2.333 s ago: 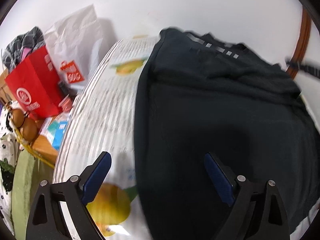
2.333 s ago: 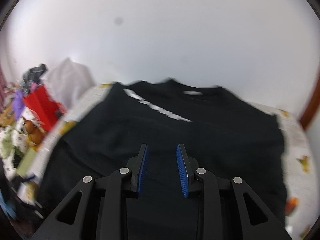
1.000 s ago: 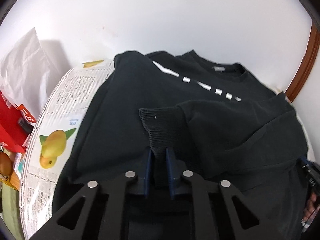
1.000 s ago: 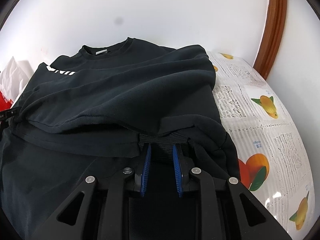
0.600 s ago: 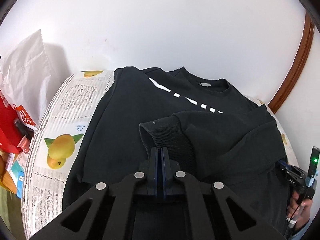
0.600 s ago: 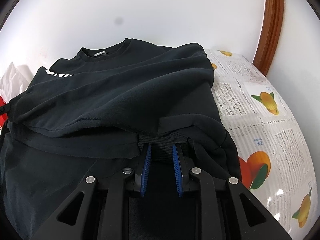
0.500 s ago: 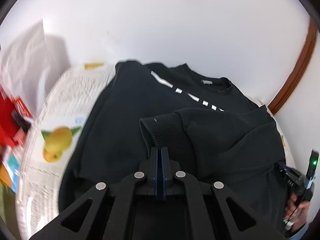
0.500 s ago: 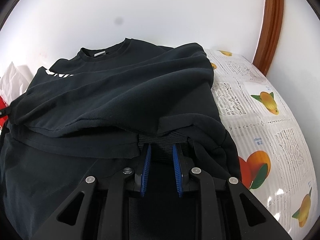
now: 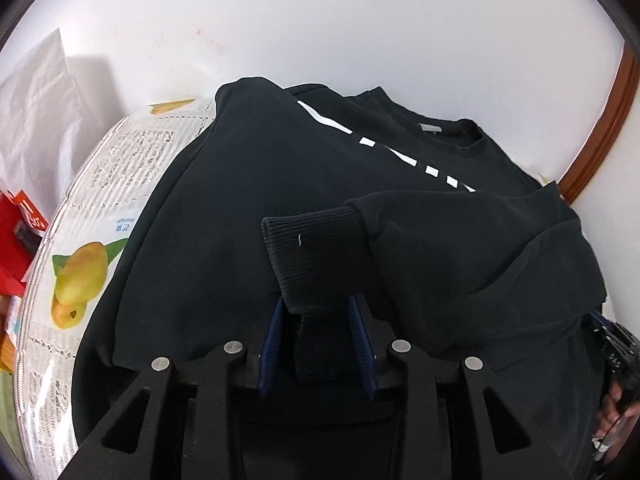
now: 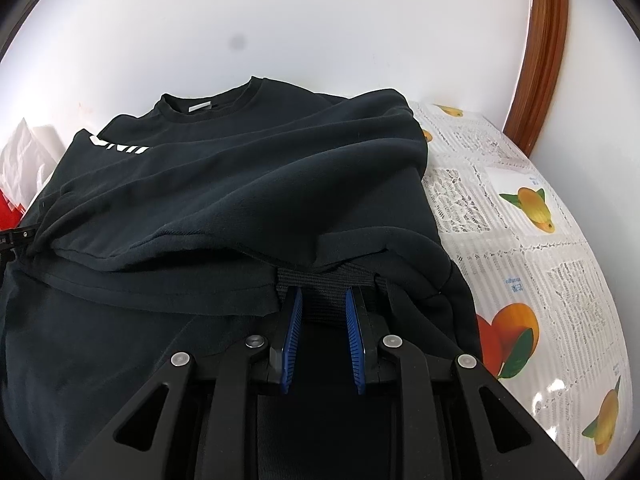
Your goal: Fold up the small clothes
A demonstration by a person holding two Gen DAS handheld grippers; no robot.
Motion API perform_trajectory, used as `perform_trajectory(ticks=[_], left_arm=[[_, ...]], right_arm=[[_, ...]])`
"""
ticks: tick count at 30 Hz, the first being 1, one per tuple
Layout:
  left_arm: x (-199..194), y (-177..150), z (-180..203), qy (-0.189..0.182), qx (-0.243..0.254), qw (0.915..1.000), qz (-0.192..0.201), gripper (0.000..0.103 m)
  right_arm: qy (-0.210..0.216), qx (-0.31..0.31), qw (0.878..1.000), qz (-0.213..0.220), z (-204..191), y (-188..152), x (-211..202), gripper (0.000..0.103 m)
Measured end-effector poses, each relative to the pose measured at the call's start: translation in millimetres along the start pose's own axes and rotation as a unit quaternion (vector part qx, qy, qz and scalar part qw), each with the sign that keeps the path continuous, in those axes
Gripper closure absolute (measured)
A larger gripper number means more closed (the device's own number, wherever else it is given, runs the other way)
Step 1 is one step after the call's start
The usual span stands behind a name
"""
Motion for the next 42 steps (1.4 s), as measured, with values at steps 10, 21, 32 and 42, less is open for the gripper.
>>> perform_trajectory(ticks=[10, 21, 32, 42], left_arm=[[-71, 31, -24, 0.022, 0.013, 0.9955, 0.092, 0.097], [-47, -4, -62, 0.038, -0.01, 0.9984, 0.04, 0.097], [-54, -14, -61, 0.046, -0.004, 0.9986, 0.024, 0.094], [-90, -23, -42, 0.049, 0.011, 0.9976, 0.047, 0.076]], right_arm=[[0.003, 0.011, 1.0, -0.004, 10, 1, -2, 0.103], [0.036, -0.008, 0.999, -0.017, 4, 1, -28, 0.101], [-0.001, 0.019, 0.999, -0.028, 13, 22, 5, 0.095], [-0.029, 0.032, 0.999, 0.009, 40, 2, -46, 0.084]])
Point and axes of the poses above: each gripper's, at about its wrist camera, not at the fingertips, and x roughly the way its jaws point, z to its right, y to its top, the point moved 10 cm from there along x, roughly the way its jaws point, and after that the axes turned 5 degrees about x, right-handed, at the moved point
